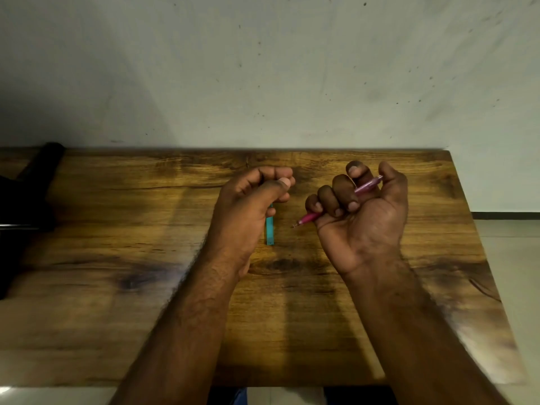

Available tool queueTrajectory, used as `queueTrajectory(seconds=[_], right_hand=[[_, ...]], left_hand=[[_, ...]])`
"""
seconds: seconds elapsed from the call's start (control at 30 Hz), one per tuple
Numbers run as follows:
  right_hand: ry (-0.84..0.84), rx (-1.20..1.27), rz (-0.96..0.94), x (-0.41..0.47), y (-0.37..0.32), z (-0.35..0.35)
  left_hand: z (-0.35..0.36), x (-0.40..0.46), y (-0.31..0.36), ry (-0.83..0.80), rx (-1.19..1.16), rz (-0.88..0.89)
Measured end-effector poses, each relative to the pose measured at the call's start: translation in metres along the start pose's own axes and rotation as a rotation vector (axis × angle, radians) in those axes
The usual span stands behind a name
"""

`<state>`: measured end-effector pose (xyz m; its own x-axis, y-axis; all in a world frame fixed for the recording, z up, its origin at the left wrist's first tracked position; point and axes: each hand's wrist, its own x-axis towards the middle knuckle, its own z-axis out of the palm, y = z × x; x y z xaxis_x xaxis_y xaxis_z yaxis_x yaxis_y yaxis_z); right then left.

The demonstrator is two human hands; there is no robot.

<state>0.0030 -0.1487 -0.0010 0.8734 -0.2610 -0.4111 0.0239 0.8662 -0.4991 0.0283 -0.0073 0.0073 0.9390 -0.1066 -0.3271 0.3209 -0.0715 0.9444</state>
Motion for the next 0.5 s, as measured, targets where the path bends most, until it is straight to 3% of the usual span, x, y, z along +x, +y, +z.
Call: queueTrajectory(seconds=[0.5], right_hand=[[-0.177,-0.317,-0.157,-0.009,0.005,0.012]], left_hand=[[0.000,-0.002,0.001,-0.014,0.021,-0.003]])
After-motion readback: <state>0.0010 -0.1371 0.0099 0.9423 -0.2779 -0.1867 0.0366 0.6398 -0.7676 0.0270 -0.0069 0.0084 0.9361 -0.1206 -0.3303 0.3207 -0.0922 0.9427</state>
